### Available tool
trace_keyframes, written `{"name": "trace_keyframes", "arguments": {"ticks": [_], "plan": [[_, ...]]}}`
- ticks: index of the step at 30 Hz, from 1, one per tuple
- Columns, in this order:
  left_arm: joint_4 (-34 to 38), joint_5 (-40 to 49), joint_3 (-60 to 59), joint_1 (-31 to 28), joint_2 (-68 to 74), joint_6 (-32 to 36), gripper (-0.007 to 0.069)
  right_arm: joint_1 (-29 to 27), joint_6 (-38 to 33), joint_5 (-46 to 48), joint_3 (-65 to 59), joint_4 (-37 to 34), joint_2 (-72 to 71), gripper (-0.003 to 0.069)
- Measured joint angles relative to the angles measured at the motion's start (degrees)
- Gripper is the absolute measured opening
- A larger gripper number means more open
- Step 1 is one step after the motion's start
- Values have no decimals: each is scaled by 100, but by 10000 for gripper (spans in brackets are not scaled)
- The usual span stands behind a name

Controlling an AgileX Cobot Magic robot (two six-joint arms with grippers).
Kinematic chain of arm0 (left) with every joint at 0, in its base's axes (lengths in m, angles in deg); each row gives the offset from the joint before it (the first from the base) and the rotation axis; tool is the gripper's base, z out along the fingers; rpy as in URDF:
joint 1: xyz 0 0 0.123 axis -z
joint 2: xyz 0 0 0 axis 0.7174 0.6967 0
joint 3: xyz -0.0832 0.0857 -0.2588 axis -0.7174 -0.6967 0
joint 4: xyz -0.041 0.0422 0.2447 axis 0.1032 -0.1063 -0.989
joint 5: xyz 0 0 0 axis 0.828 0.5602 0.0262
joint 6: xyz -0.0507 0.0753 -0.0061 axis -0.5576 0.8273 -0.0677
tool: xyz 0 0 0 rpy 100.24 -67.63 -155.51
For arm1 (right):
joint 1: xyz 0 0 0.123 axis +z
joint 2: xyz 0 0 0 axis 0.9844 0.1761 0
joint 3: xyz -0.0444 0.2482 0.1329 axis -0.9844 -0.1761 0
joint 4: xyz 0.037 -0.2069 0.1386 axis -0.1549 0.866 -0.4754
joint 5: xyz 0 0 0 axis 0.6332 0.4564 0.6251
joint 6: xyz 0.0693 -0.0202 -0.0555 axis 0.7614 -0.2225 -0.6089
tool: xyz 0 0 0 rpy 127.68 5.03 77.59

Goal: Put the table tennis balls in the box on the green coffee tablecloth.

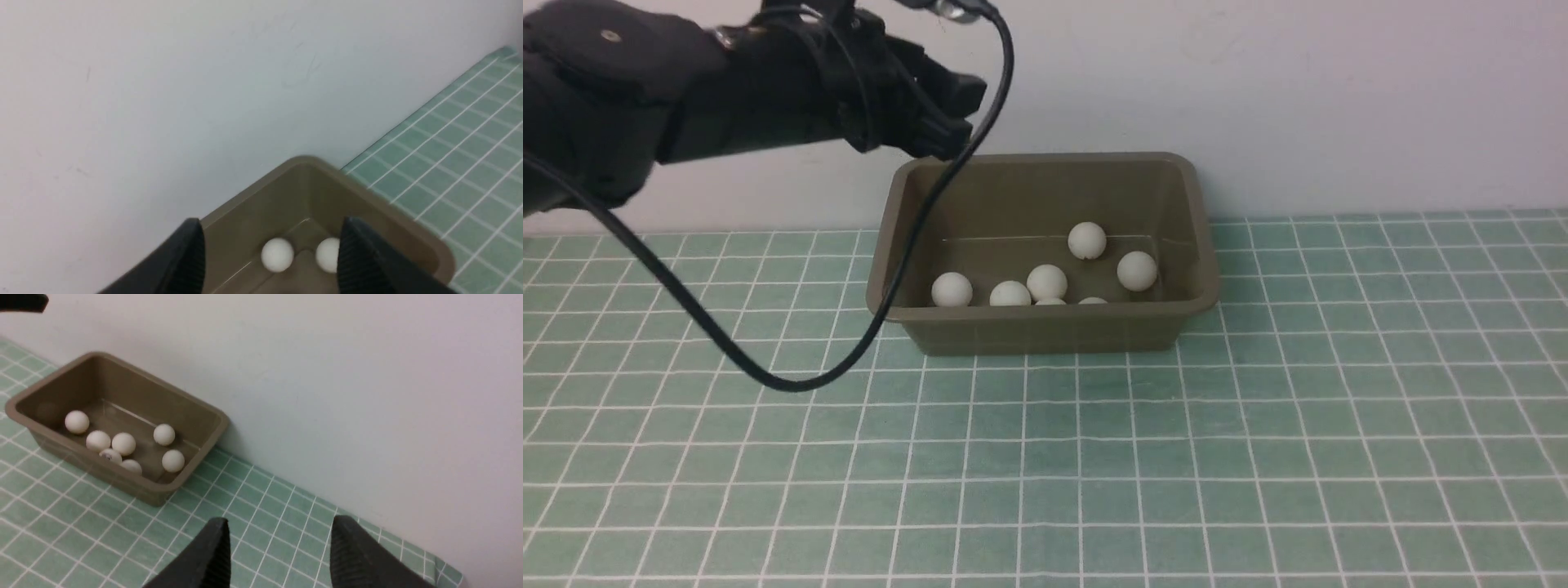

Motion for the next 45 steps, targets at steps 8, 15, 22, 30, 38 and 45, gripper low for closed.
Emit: {"name": "trace_keyframes", "arguments": {"ticks": [8,15,22,30,38,45], "plan": [[216,297,0,0,-114,0,394,0,-78,-139,-326,-505,-1161,318],[227,422,0,0,-114,0,394,0,-11,-778,-1856,-568,-2395,318],[227,538,0,0,-114,0,394,0,214,-3210,-4235,-593,-3609,318],[416,717,0,0,-114,0,394,0,480,-5018,-6200,-448,-3831,318],[530,918,0,0,-114,0,394,0,1513,-5414,-6763,-311,-3831,318],[718,1120,0,0,-114,0,394,0,2177,-4922,-6971,-141,-3831,318]]}}
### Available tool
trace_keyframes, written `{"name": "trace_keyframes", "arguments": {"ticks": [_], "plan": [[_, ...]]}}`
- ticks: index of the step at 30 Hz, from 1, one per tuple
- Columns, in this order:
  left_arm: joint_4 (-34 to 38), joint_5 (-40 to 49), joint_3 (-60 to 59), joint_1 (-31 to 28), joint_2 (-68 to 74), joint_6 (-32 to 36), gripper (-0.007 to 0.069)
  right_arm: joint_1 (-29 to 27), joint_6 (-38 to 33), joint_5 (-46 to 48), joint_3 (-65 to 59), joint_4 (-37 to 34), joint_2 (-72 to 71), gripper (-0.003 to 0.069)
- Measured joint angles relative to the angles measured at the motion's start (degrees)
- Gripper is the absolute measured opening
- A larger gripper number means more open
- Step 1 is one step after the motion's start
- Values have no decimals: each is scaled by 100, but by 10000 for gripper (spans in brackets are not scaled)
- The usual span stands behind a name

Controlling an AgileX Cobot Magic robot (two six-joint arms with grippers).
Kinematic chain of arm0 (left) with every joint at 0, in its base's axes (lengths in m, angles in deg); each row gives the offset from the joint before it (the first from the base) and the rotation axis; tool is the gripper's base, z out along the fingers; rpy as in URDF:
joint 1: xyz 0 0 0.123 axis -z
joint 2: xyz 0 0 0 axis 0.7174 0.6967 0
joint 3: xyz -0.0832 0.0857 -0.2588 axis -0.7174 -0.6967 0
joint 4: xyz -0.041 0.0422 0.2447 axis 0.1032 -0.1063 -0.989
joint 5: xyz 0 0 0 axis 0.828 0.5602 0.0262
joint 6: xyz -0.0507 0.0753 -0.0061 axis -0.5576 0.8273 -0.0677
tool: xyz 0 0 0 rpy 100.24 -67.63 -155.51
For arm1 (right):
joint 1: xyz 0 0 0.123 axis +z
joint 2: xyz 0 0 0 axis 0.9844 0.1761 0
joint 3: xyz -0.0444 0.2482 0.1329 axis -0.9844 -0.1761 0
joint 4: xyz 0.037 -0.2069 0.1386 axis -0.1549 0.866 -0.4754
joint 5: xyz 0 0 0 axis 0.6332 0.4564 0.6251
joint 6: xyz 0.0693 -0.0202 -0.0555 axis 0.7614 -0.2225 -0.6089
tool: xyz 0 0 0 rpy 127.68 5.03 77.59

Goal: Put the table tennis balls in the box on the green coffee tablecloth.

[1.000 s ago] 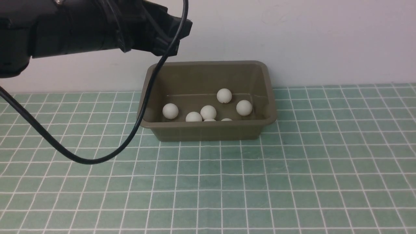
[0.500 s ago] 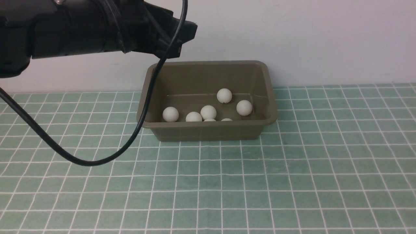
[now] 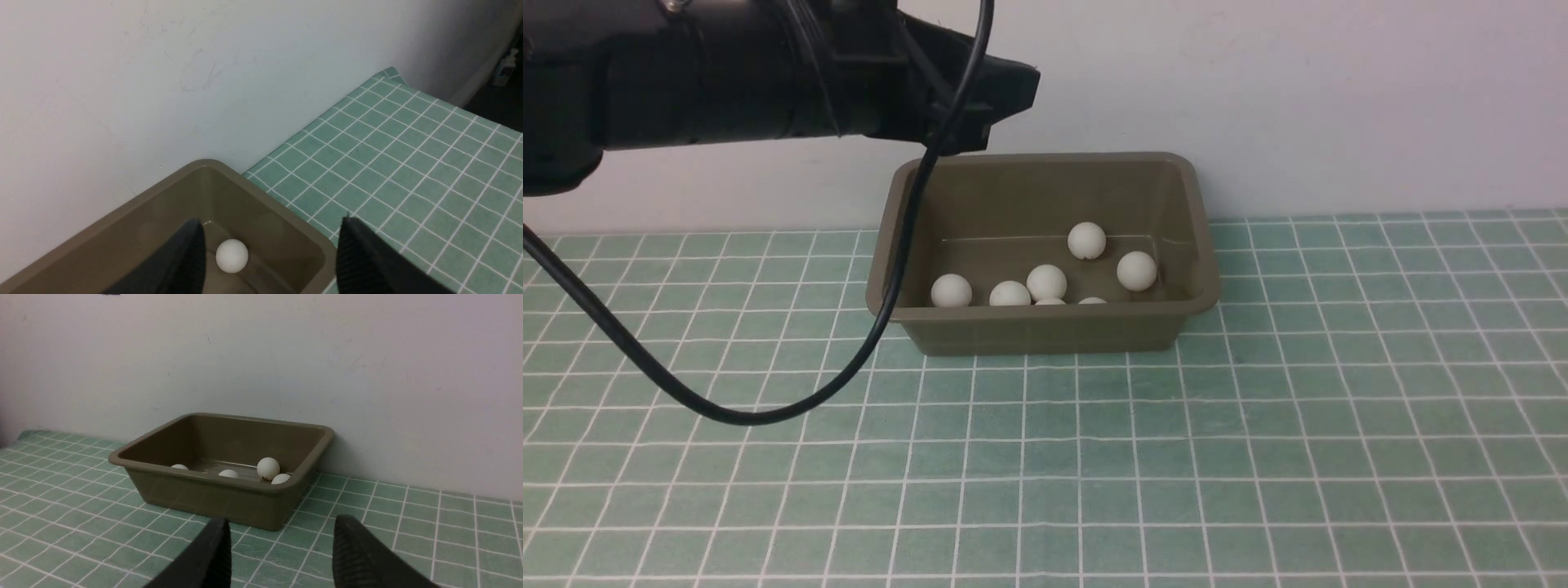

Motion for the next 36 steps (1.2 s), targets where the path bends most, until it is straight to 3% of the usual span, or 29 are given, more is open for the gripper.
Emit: {"name": "trace_keyframes", "arguments": {"ticks": [13,29,32,36], "plan": [[181,5,0,0,0,0,394,0,69,771,-5,-11,0,318],[198,74,0,0,0,0,394,-5,69,834,-5,-11,0,318],[198,77,0,0,0,0,394,-97,69,882,-5,5,0,318],[198,82,0,0,0,0,394,-693,75,923,-5,38,0,318]]}}
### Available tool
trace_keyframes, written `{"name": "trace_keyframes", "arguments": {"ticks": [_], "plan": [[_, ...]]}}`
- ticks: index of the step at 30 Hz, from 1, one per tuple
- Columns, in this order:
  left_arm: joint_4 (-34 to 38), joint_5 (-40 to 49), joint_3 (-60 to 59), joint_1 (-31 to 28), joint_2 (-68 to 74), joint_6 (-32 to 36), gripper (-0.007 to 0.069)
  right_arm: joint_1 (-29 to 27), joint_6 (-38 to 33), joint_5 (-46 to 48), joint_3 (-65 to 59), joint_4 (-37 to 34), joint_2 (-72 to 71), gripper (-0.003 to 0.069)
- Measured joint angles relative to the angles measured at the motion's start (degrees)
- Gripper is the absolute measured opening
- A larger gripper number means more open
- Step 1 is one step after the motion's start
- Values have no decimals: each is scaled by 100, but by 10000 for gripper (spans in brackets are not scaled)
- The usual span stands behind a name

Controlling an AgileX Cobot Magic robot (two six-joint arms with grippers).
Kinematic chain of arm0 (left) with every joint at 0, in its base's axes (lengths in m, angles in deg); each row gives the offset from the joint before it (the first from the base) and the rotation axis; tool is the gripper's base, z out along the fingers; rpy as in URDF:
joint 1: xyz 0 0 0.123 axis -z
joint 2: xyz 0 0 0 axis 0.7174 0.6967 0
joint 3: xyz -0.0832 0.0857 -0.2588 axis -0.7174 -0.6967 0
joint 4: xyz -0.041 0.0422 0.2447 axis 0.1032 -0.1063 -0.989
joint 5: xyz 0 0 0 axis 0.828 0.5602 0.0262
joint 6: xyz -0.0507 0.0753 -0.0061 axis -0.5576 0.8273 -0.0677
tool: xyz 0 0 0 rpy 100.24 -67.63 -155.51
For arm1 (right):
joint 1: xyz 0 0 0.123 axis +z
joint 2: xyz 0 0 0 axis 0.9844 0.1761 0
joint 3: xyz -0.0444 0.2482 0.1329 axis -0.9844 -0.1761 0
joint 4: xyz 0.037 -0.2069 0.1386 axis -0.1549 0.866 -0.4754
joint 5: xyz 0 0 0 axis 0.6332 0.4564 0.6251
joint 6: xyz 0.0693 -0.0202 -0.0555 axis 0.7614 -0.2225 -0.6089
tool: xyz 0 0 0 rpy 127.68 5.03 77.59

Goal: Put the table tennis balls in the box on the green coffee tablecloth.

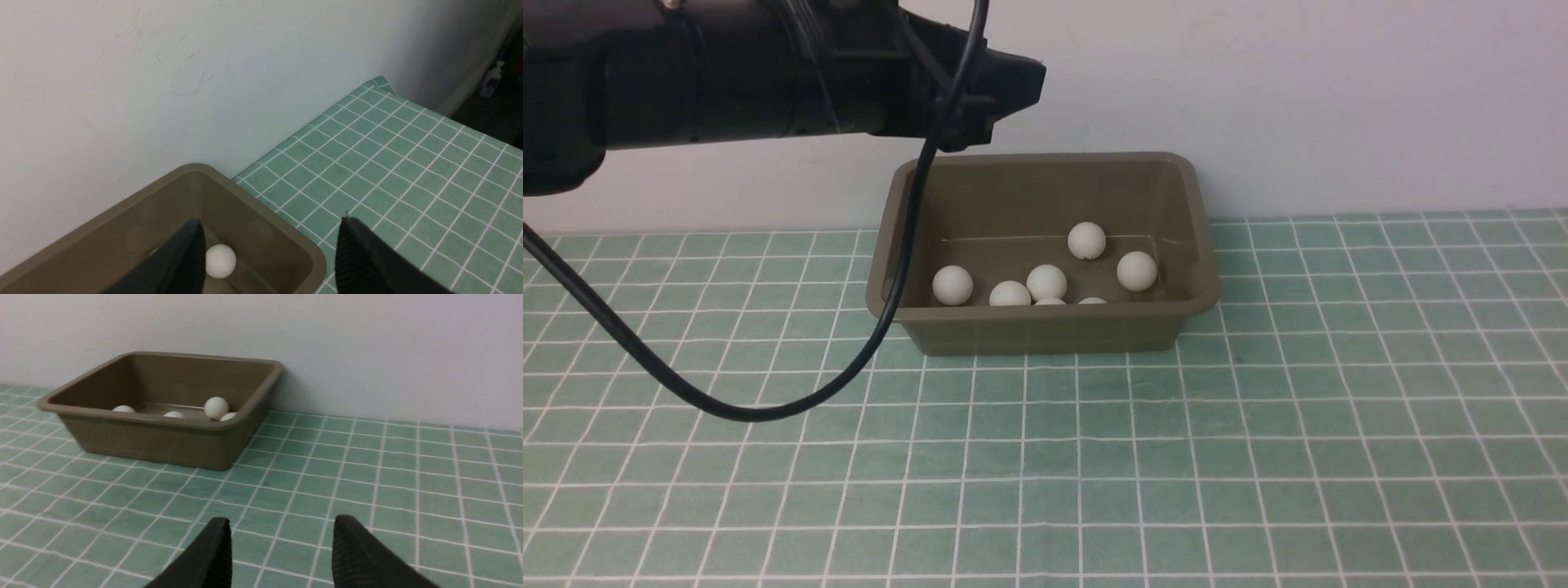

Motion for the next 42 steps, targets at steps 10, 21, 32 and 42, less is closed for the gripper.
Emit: {"name": "trace_keyframes", "arguments": {"ticks": [10,21,32,42], "plan": [[0,64,0,0,0,0,394,-1372,0,-73,-303,-185,0,318],[1,389,0,0,118,0,394,-1613,0,-263,-625,-121,0,318],[1,567,0,0,282,45,394,-1613,-19,-662,-1118,-321,0,318],[6,567,0,0,382,65,394,-1613,-9,-906,-1156,-1229,0,318]]}}
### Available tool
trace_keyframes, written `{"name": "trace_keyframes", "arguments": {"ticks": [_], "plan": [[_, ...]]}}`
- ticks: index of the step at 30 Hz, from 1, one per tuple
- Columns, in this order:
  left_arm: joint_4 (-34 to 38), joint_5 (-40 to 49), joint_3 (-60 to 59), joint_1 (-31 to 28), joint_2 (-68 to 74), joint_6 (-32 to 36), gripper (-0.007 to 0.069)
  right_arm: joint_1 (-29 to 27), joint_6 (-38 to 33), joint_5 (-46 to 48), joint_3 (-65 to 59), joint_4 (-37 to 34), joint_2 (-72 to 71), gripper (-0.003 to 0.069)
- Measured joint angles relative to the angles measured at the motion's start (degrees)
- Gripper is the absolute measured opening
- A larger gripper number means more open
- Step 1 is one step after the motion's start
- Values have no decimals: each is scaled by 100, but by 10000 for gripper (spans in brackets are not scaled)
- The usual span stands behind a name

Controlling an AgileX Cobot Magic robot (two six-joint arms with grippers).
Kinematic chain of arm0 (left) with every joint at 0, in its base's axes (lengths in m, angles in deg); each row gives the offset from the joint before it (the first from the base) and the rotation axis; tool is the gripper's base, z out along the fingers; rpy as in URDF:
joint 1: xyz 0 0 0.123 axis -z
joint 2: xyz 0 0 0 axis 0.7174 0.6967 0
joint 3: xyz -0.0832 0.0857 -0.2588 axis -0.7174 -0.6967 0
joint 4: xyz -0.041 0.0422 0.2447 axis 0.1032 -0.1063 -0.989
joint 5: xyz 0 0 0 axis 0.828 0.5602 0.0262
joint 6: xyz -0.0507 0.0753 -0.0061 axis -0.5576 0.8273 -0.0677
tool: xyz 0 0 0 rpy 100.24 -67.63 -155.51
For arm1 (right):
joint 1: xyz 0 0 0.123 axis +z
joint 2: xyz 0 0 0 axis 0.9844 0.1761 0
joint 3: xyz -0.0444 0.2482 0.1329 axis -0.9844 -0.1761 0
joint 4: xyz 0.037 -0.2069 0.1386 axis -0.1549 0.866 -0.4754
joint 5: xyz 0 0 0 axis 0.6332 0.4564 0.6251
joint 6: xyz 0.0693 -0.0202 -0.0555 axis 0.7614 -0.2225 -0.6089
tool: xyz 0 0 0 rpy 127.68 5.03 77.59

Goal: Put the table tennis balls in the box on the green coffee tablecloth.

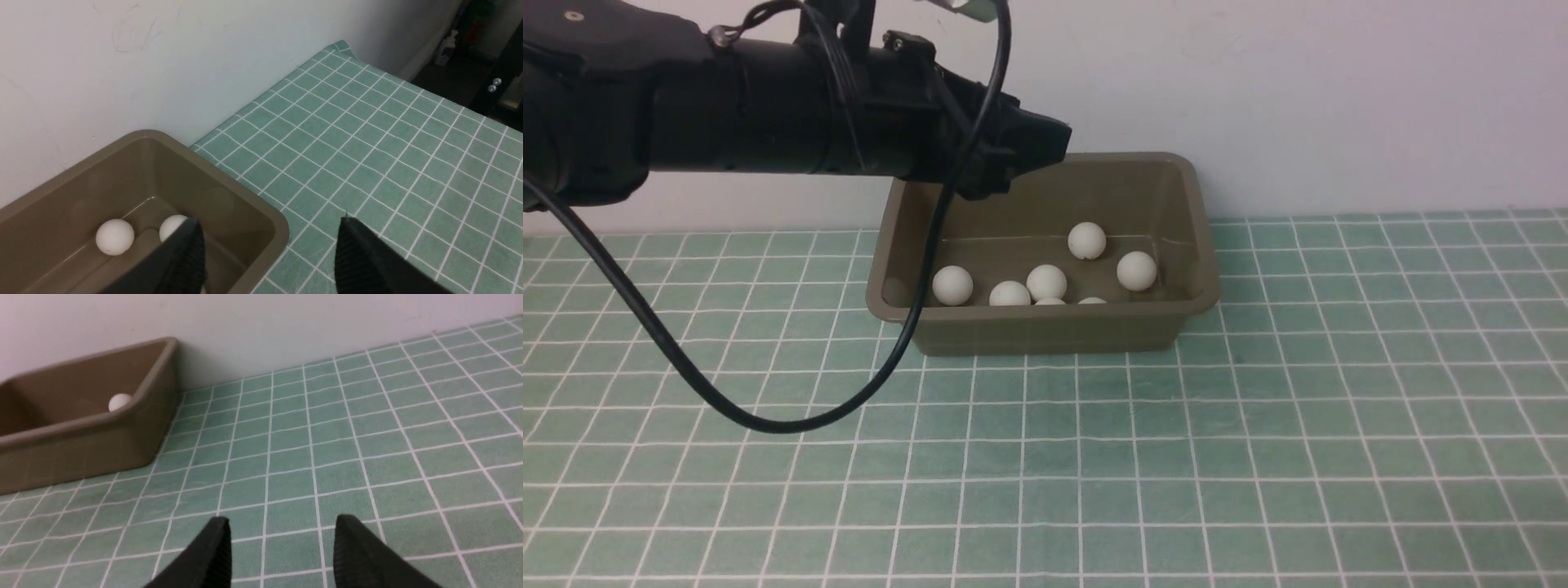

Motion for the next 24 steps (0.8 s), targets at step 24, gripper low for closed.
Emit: {"name": "trace_keyframes", "arguments": {"ticks": [24], "plan": [[11,0,0,0,0,50,394,0,-5,0,0,1170,0,318]]}}
